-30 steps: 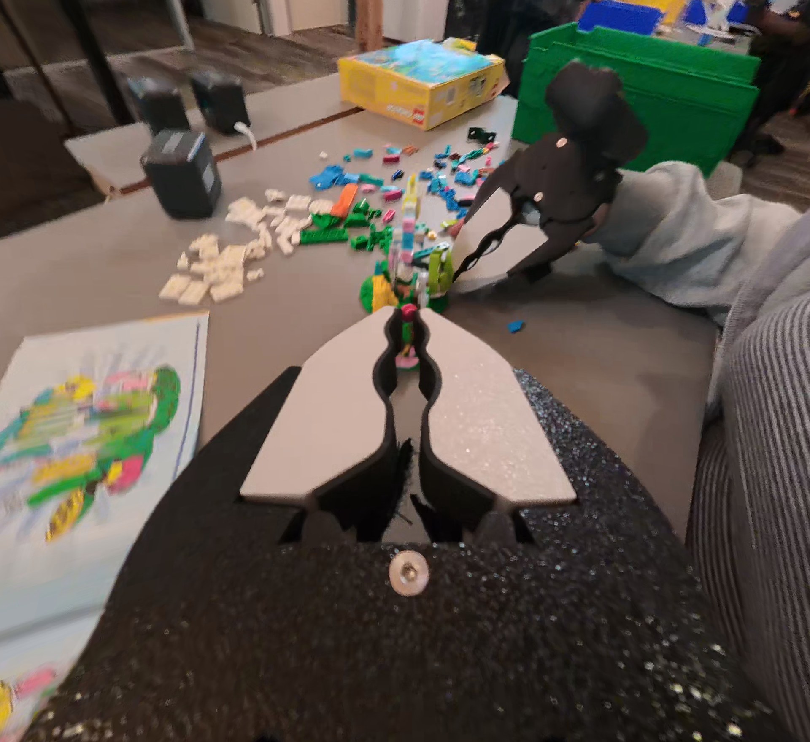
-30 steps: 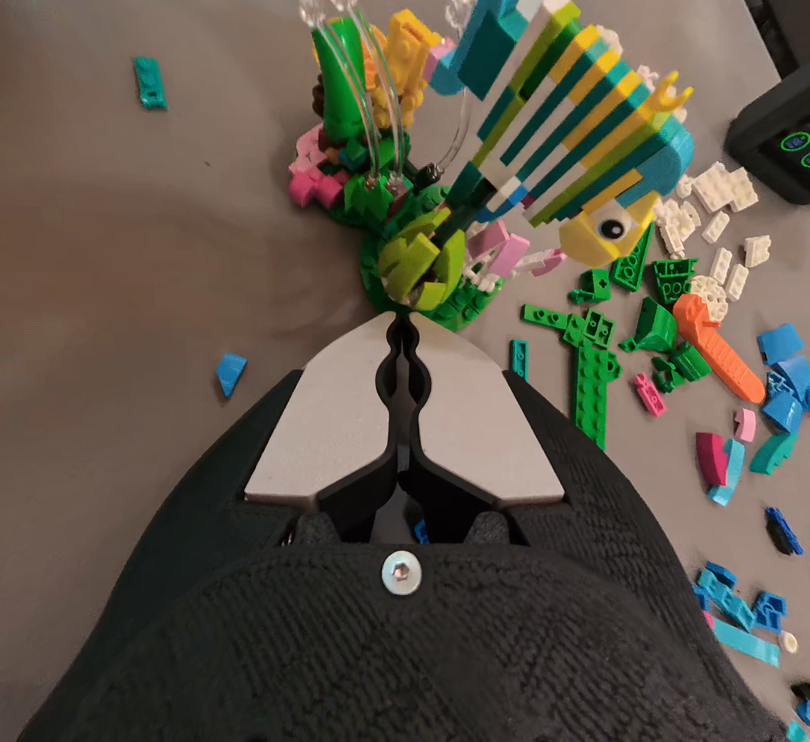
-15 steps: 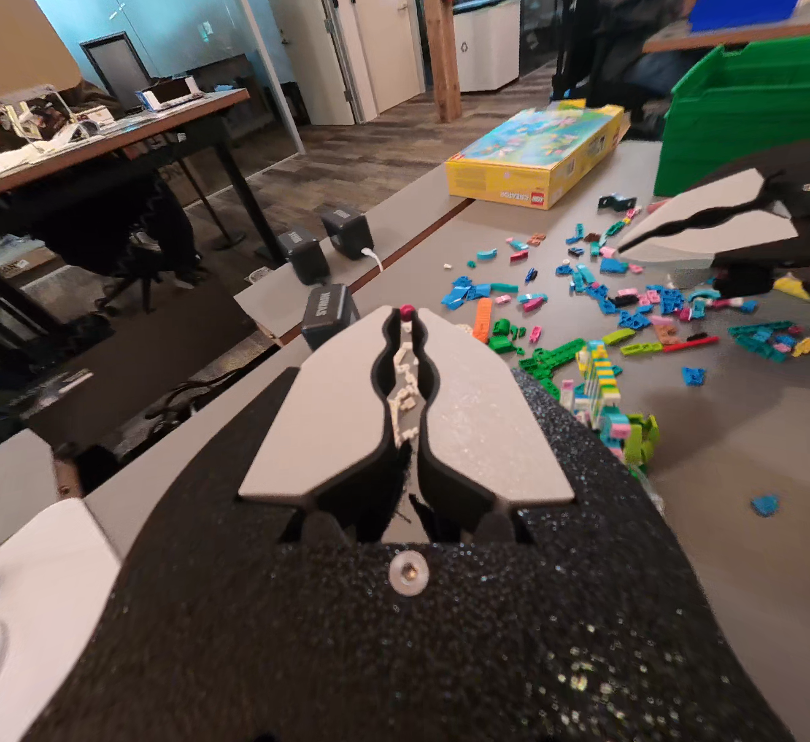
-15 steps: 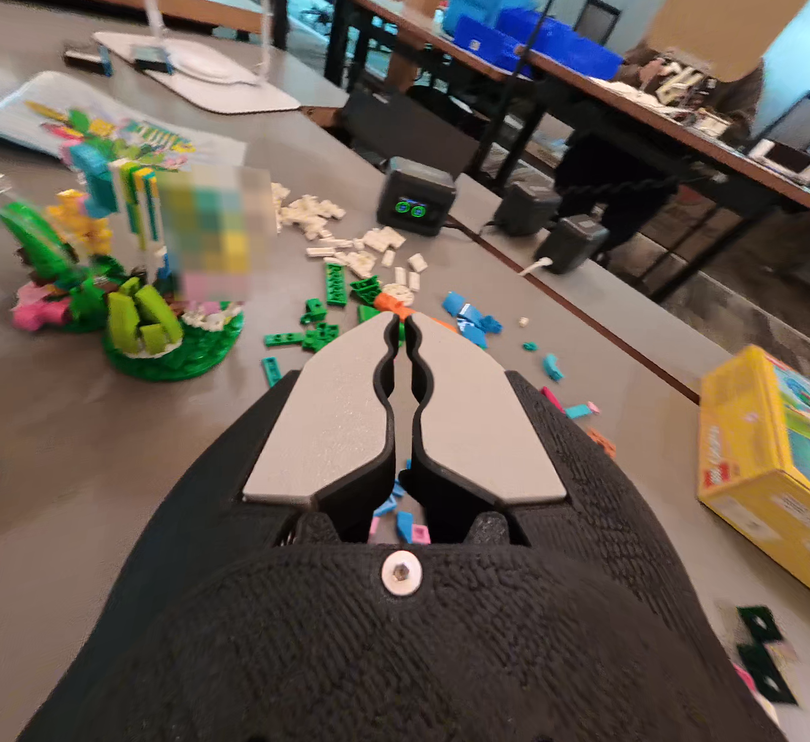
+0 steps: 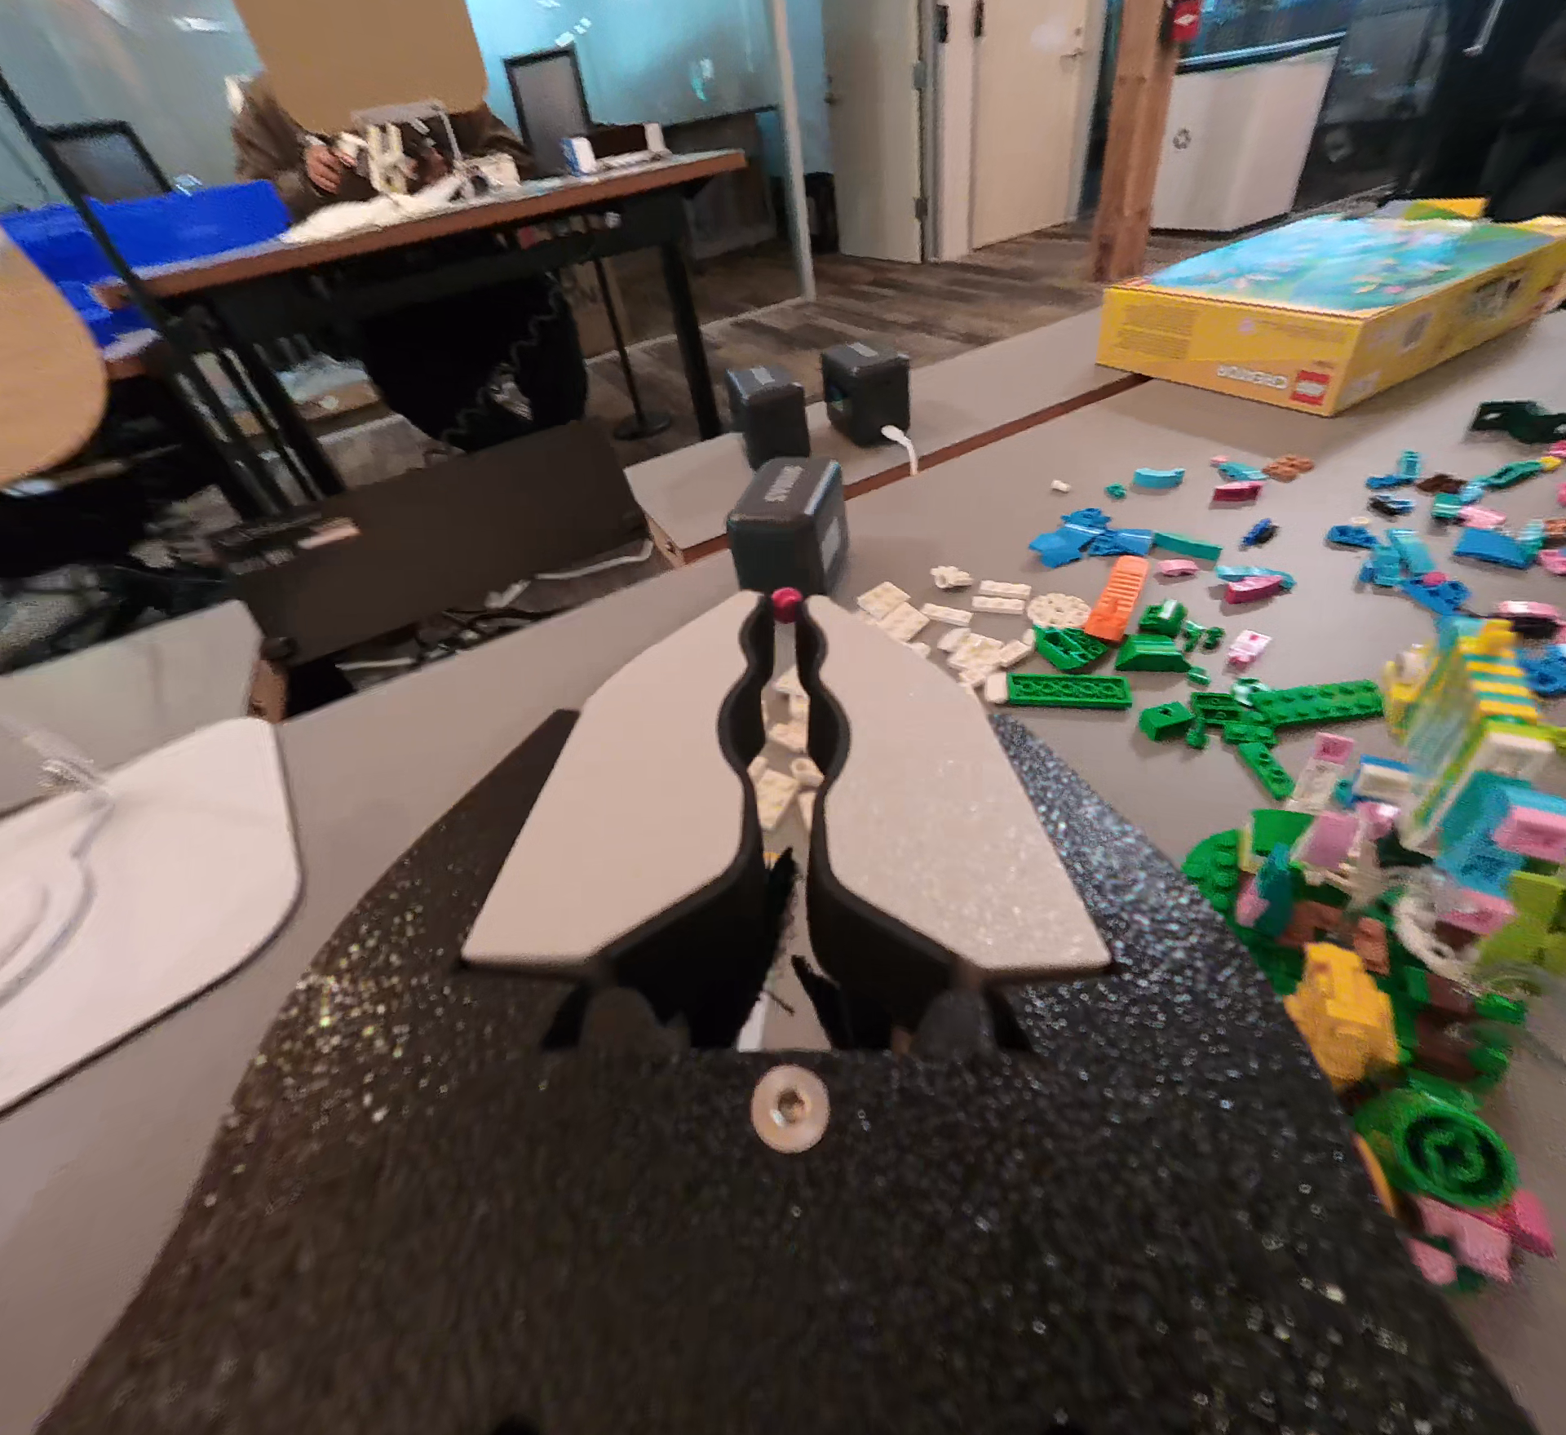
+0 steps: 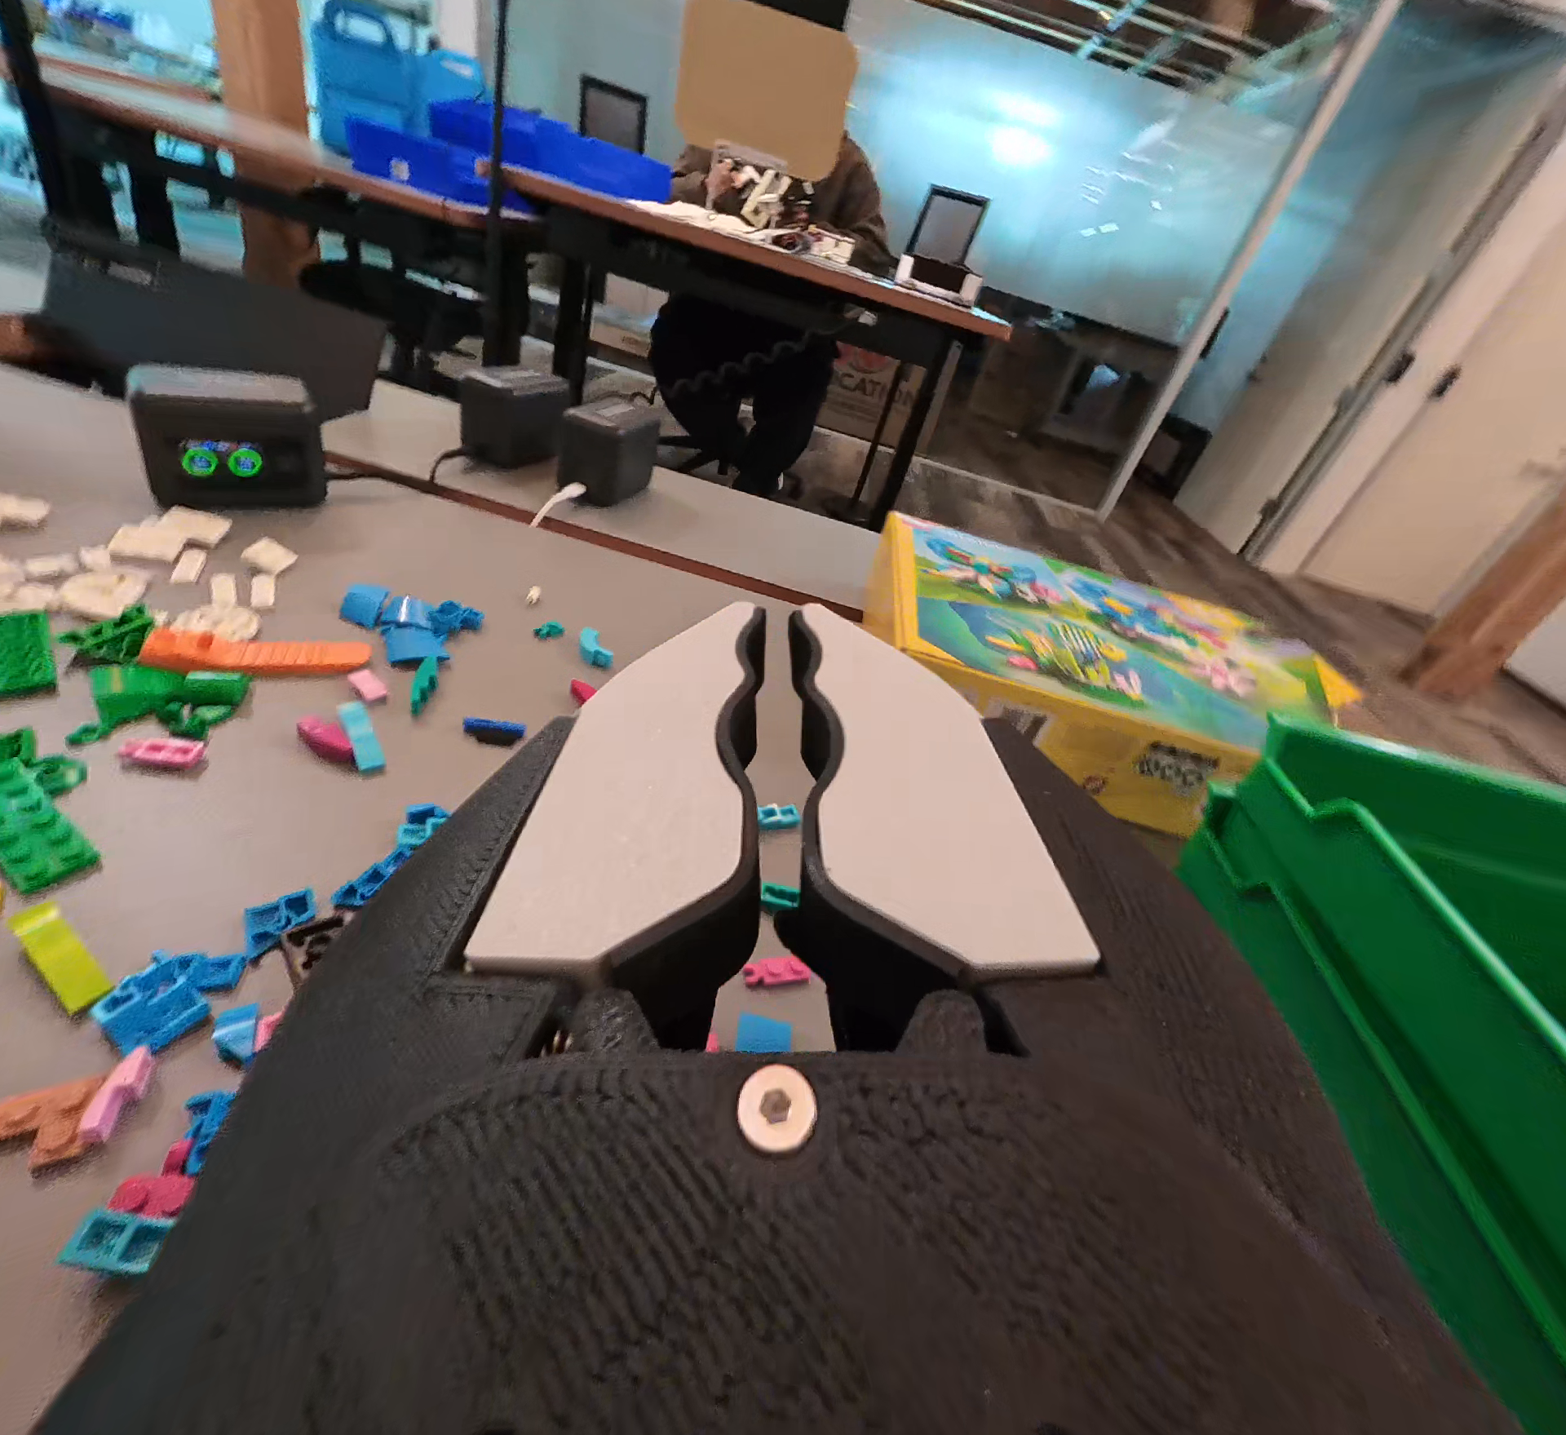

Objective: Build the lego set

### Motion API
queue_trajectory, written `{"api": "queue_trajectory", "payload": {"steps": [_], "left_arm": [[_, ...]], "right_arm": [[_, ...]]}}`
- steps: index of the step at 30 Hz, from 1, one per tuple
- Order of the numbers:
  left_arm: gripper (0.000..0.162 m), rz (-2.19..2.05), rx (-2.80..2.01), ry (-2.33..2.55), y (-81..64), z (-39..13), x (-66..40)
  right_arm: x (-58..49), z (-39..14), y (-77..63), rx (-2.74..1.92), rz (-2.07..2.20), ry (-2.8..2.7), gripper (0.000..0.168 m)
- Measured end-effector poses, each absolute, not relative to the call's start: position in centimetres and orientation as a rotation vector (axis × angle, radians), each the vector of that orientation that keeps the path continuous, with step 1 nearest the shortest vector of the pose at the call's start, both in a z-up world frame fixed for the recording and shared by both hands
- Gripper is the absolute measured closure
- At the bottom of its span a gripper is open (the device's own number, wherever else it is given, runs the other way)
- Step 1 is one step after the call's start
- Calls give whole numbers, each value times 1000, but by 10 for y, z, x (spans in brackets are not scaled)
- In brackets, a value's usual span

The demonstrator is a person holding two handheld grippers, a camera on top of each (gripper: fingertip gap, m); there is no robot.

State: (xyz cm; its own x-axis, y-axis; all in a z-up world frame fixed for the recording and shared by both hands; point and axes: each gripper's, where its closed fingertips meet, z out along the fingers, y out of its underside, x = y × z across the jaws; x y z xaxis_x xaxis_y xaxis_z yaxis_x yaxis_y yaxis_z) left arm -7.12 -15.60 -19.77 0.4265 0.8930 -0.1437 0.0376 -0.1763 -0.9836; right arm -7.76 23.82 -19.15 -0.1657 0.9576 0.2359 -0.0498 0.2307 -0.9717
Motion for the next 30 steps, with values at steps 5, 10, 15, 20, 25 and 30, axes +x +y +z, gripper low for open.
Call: {"api": "queue_trajectory", "payload": {"steps": [5, 10, 15, 20, 25, 30], "left_arm": [[158, 782, -1609, -902, -148, -223, -64], [158, 721, -1710, -842, -130, -244, -57], [157, 578, -1764, -838, -116, -259, -51], [158, 553, -1780, -830, -113, -266, -50], [157, 473, -1744, -858, -114, -271, -49], [157, 463, -1691, -875, -118, -266, -49]], "right_arm": [[-78, -198, 274, -1043, 1142, -1303, 163], [-79, -197, 285, -1065, 1130, -1264, 163], [-80, -194, 276, -1087, 1188, -1242, 163], [-81, -188, 273, -1073, 1171, -1245, 163], [-78, -187, 288, -1107, 1126, -1193, 163], [-79, -195, 286, -1099, 1097, -1238, 163]]}}
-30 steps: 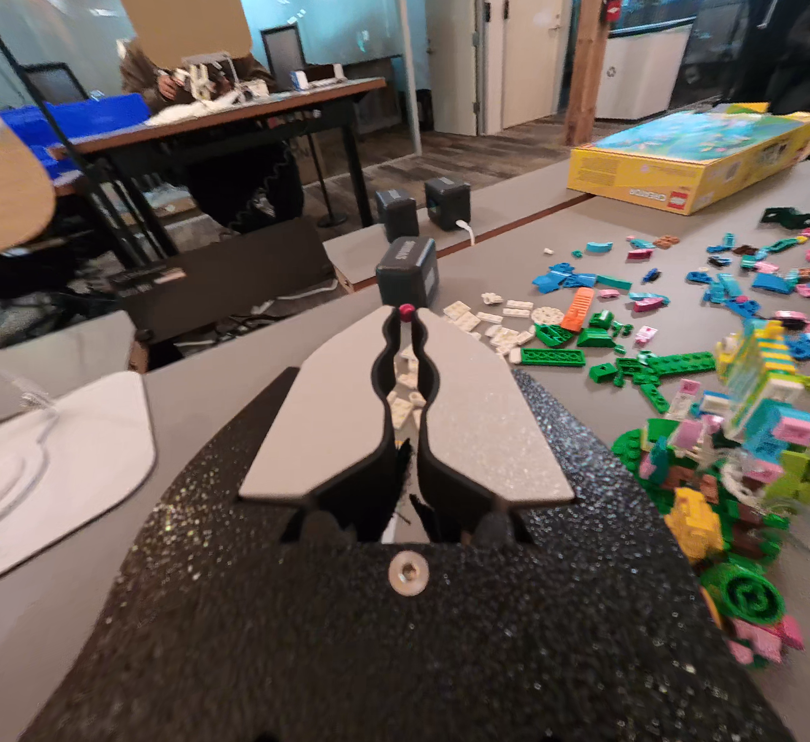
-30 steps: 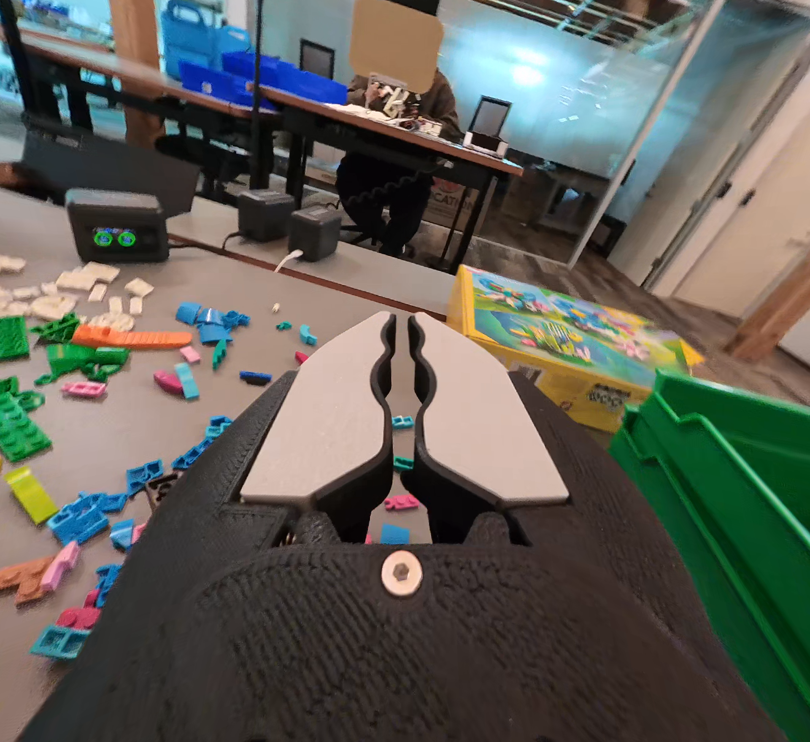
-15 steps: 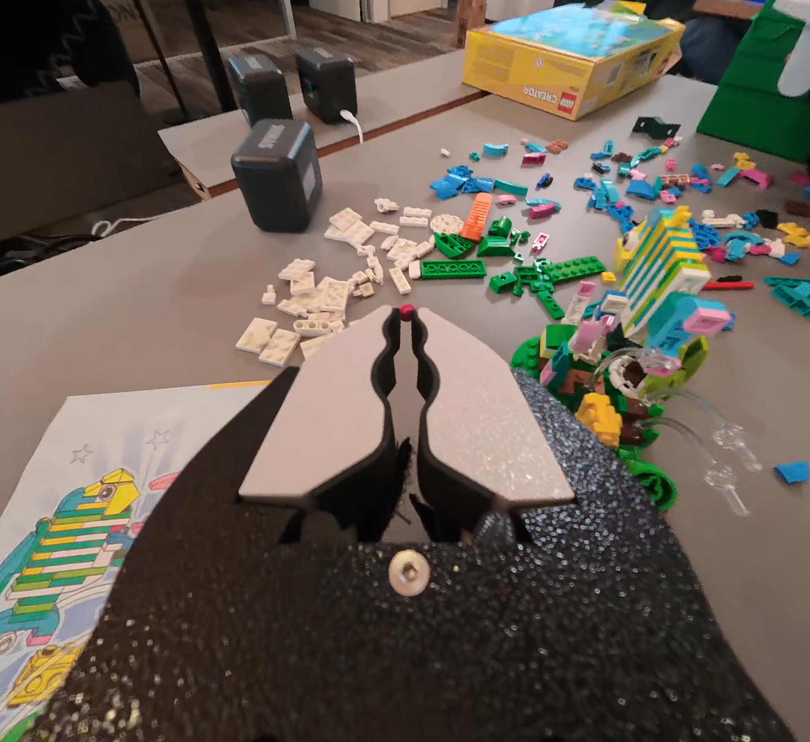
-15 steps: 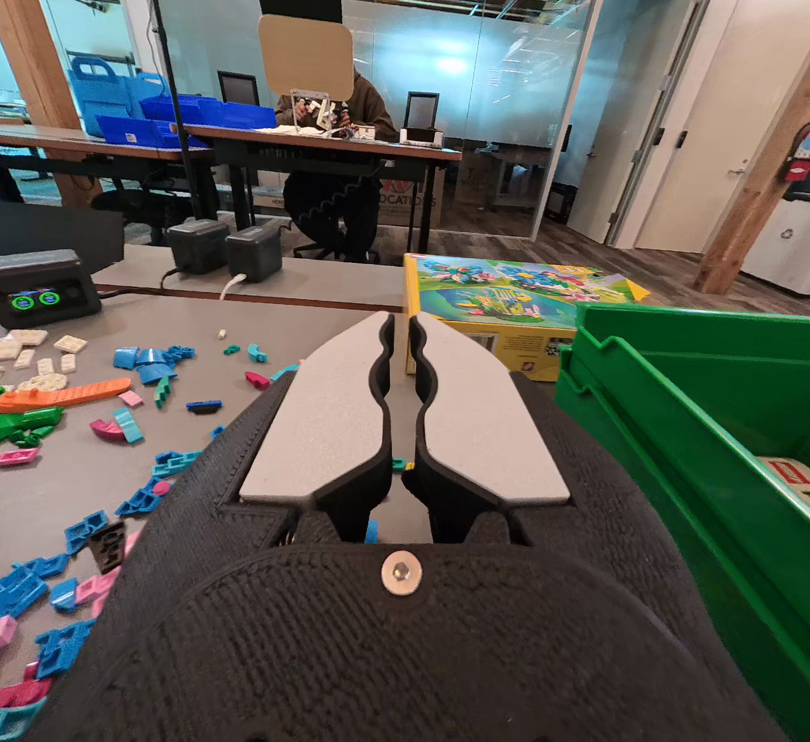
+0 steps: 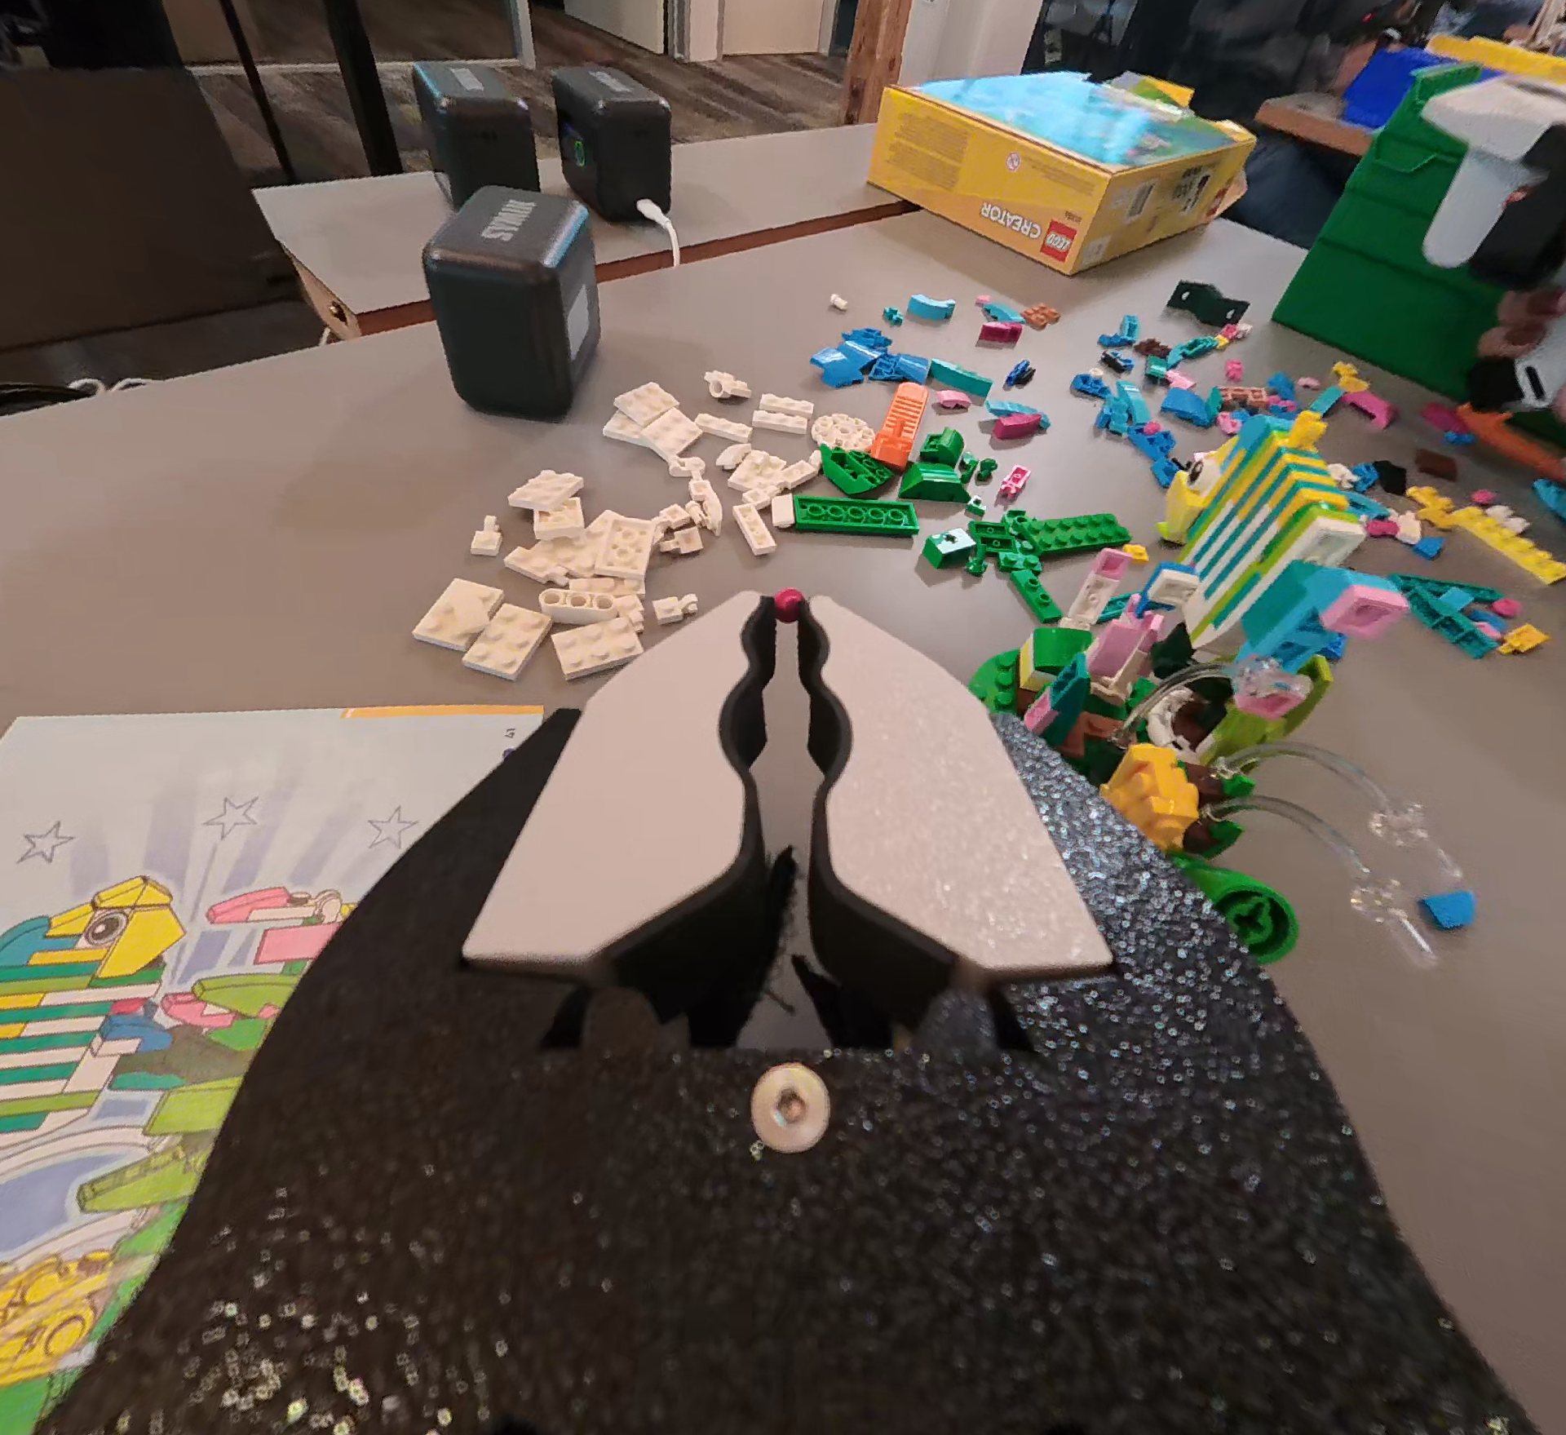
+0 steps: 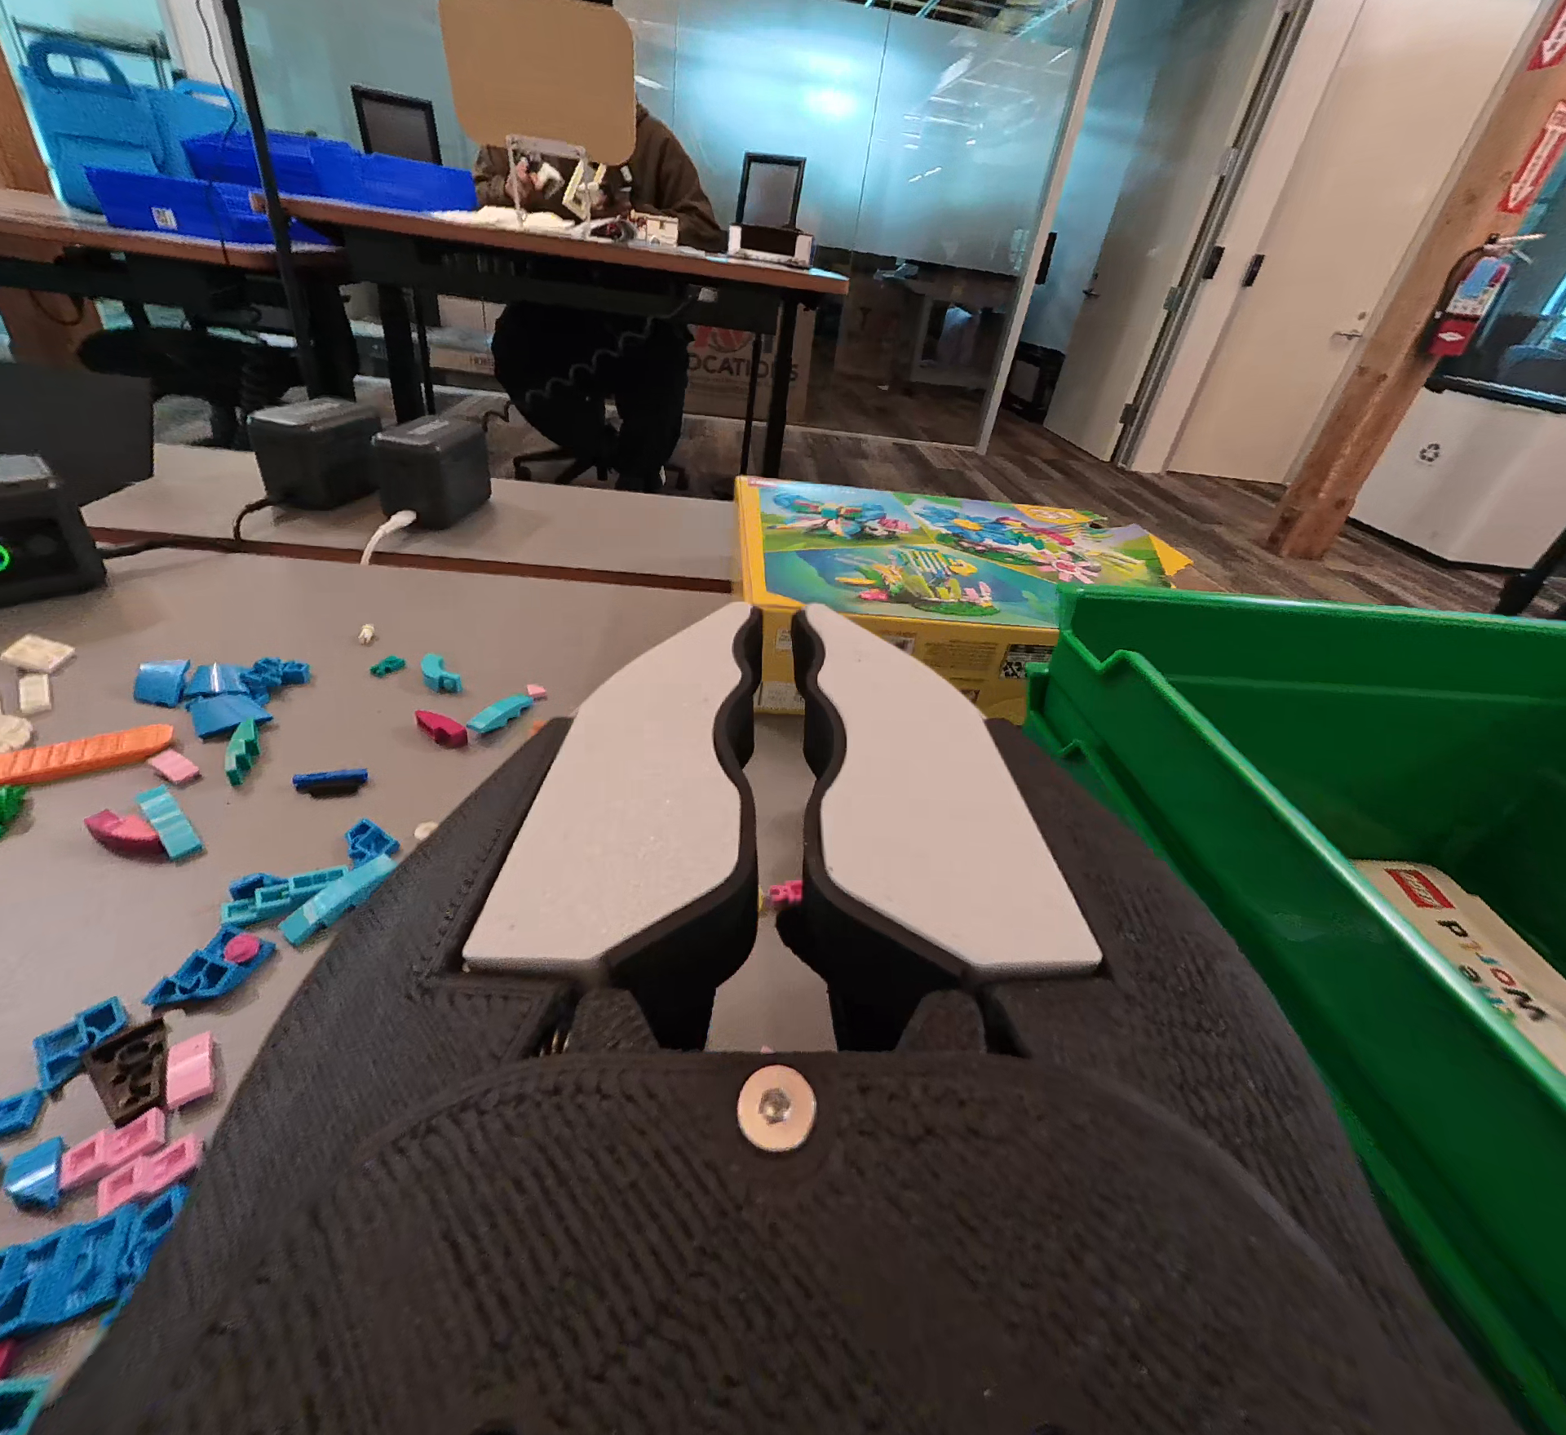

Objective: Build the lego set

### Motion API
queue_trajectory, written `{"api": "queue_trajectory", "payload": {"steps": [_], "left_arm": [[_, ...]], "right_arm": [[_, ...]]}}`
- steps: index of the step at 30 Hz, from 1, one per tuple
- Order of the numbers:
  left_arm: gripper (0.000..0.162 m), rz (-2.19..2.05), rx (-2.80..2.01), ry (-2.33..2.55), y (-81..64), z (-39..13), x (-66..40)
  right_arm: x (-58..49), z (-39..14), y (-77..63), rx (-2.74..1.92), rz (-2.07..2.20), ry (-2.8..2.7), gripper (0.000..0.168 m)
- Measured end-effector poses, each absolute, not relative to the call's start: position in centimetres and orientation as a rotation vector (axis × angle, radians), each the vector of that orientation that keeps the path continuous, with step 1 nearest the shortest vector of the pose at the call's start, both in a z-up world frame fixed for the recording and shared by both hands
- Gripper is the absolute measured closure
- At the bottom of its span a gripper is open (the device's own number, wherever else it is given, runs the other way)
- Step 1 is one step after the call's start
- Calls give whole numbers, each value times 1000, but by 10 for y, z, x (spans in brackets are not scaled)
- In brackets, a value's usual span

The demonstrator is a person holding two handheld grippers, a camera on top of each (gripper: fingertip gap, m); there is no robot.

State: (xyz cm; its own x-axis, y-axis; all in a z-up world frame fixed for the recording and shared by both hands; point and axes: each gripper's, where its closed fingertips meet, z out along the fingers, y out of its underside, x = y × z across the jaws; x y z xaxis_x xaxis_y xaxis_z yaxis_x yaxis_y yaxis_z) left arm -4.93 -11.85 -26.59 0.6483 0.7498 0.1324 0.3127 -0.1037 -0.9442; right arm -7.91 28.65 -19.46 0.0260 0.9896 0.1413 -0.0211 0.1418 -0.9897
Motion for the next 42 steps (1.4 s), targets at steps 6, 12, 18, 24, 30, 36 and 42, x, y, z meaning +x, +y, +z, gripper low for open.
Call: {"api": "queue_trajectory", "payload": {"steps": [6, 12, 18, 24, 30, 36, 42], "left_arm": [[157, 462, -1691, -881, -119, -266, -50], [157, 446, -1717, -862, -115, -268, -48], [158, 440, -1714, -859, -115, -268, -48], [157, 474, -1753, -842, -113, -271, -47], [158, 499, -1744, -829, -112, -268, -46], [158, 489, -1706, -832, -114, -264, -47], [158, 490, -1707, -830, -113, -264, -47]], "right_arm": [[-83, -209, 283, -1069, 1034, -1342, 163], [-85, -216, 292, -1091, 1046, -1334, 163], [-84, -220, 302, -1112, 1014, -1344, 163], [-81, -219, 319, -1146, 1025, -1327, 164], [-79, -215, 325, -1191, 1097, -1288, 164], [-81, -219, 321, -1208, 1114, -1311, 164], [-82, -223, 320, -1221, 1097, -1341, 164]]}}
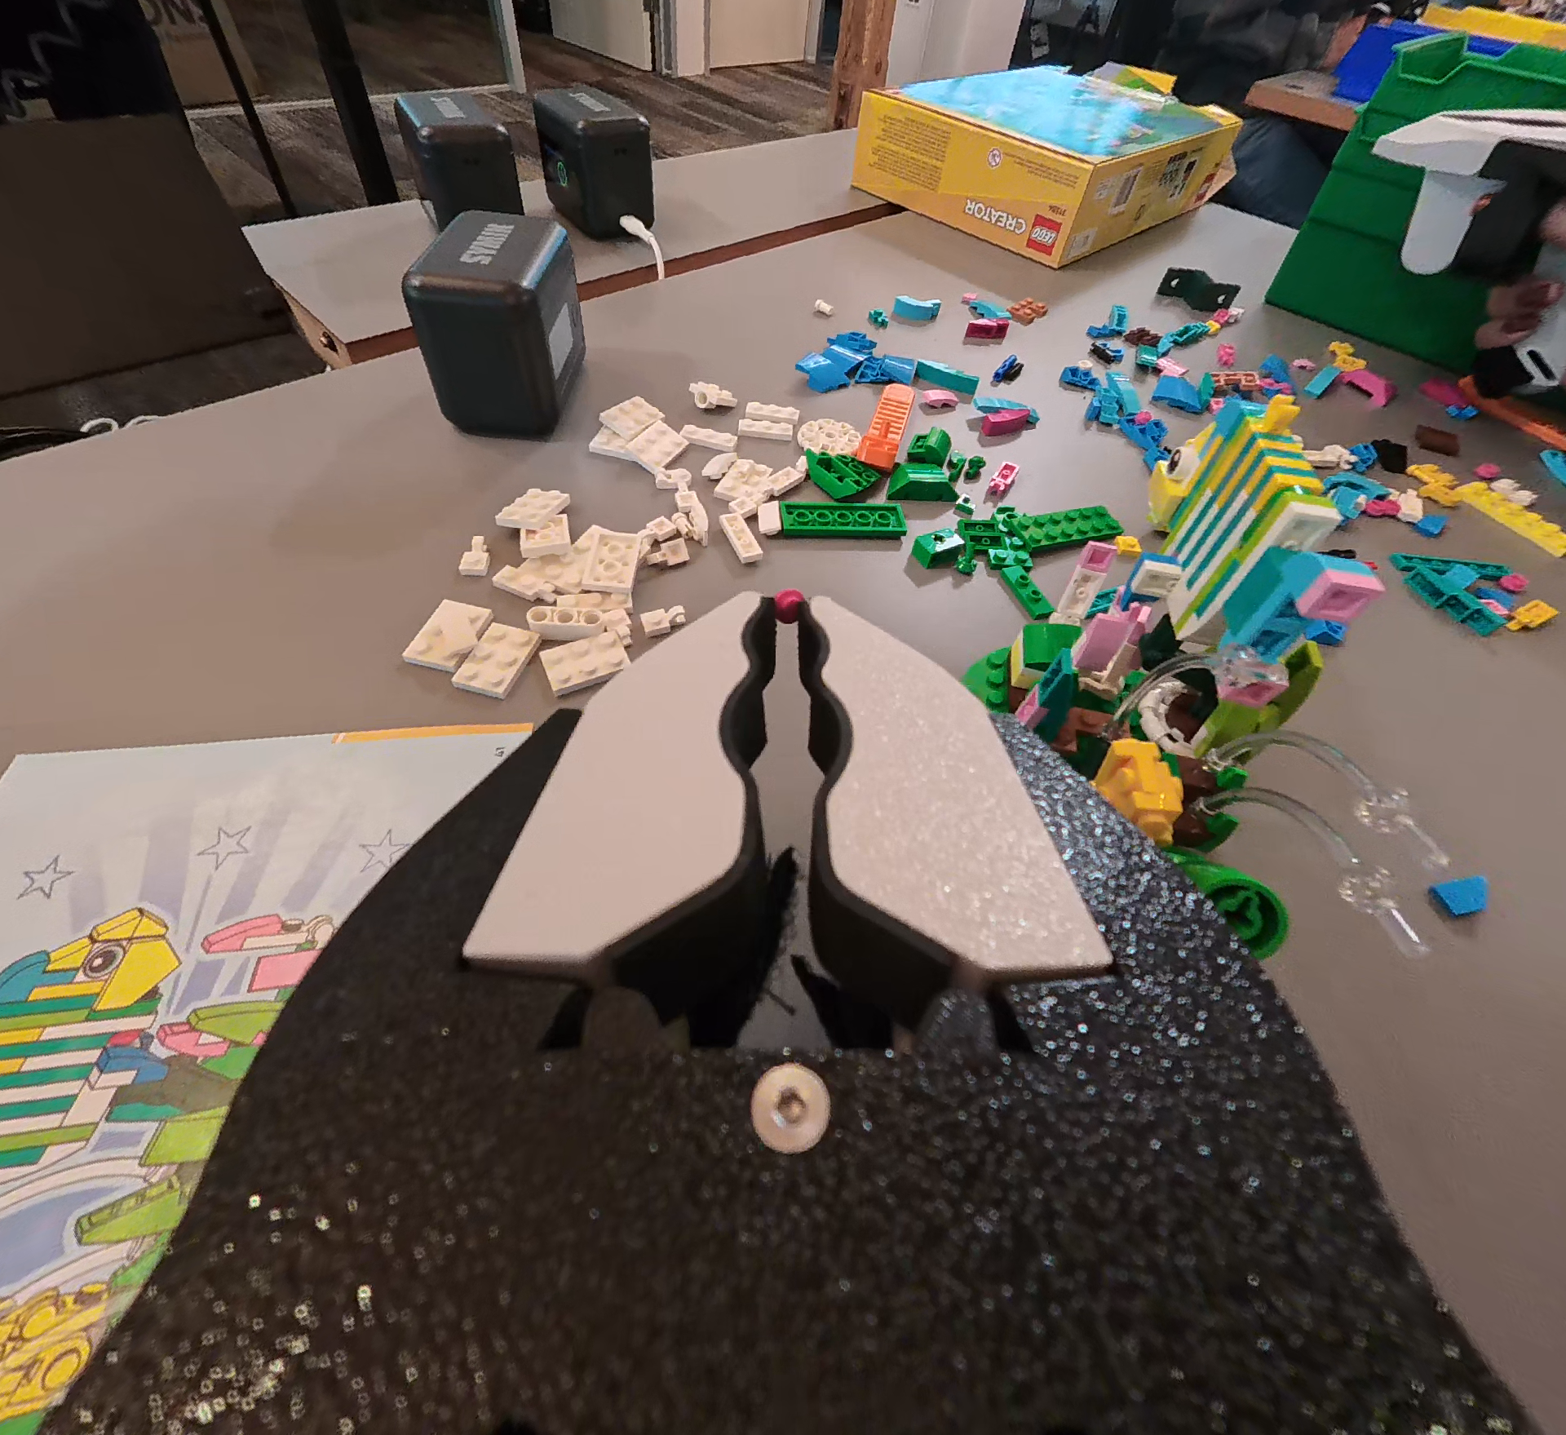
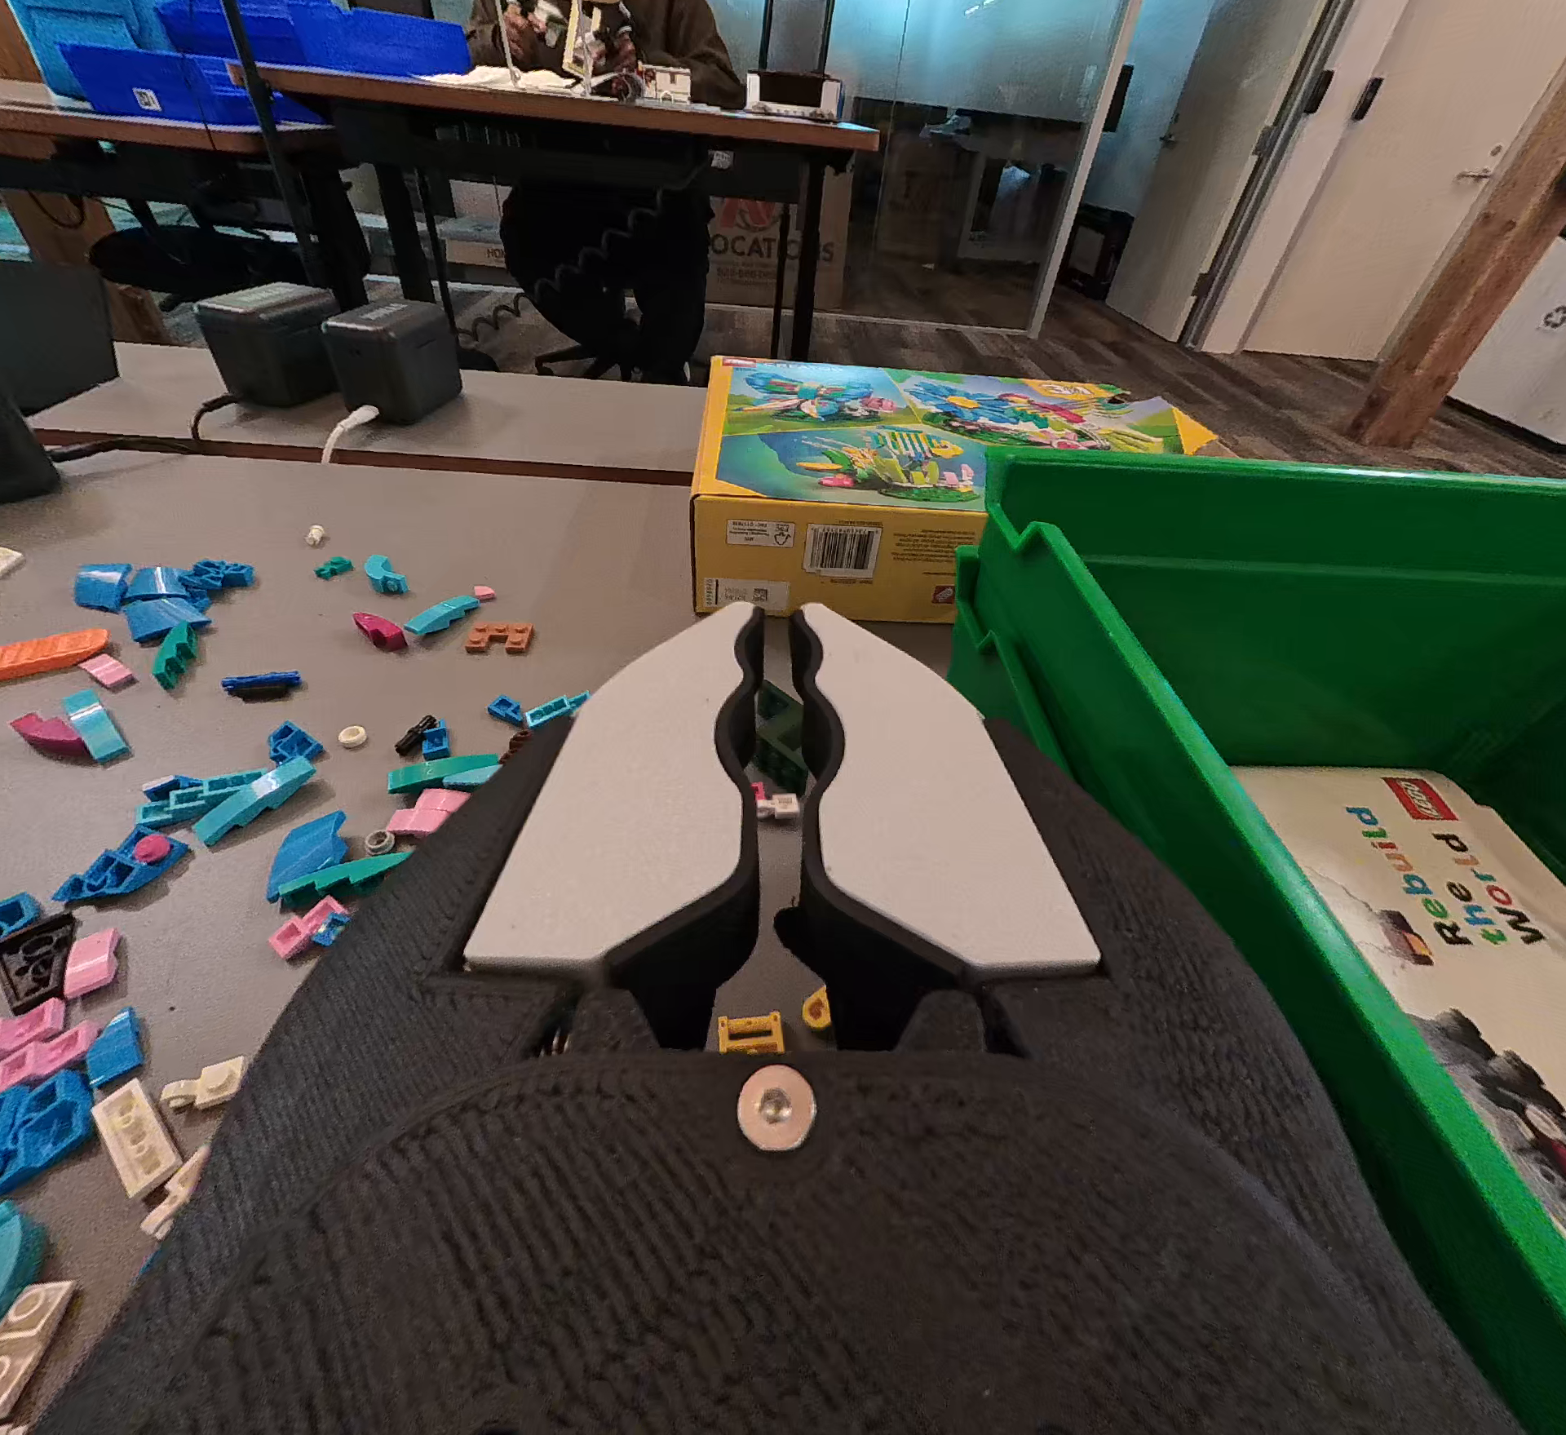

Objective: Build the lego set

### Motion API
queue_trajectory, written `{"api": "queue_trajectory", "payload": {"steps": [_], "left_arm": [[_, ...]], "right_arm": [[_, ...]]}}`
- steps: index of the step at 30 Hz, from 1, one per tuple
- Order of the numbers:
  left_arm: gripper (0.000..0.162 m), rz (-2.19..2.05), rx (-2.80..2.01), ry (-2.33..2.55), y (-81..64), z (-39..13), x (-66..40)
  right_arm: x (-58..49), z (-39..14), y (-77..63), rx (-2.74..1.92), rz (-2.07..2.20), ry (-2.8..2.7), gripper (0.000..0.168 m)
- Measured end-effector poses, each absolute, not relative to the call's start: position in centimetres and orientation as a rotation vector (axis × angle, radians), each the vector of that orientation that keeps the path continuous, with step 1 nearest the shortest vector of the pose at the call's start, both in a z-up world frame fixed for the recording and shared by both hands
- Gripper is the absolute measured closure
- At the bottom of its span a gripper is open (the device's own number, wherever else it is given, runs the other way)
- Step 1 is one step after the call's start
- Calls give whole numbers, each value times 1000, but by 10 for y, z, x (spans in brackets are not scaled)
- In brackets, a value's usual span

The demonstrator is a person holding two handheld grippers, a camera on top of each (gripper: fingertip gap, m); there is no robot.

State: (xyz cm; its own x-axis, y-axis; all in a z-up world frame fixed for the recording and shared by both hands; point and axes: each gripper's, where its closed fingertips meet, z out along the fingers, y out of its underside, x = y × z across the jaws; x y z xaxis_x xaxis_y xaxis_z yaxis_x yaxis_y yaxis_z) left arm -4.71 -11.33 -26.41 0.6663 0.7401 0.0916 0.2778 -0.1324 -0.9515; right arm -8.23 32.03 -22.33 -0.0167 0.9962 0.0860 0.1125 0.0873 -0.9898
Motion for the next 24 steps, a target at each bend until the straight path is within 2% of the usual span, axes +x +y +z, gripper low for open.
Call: {"api": "queue_trajectory", "payload": {"steps": [24], "left_arm": [[158, 457, -1714, -826, -112, -265, -46]], "right_arm": [[-85, -230, 306, -1228, 1146, -1395, 164]]}}
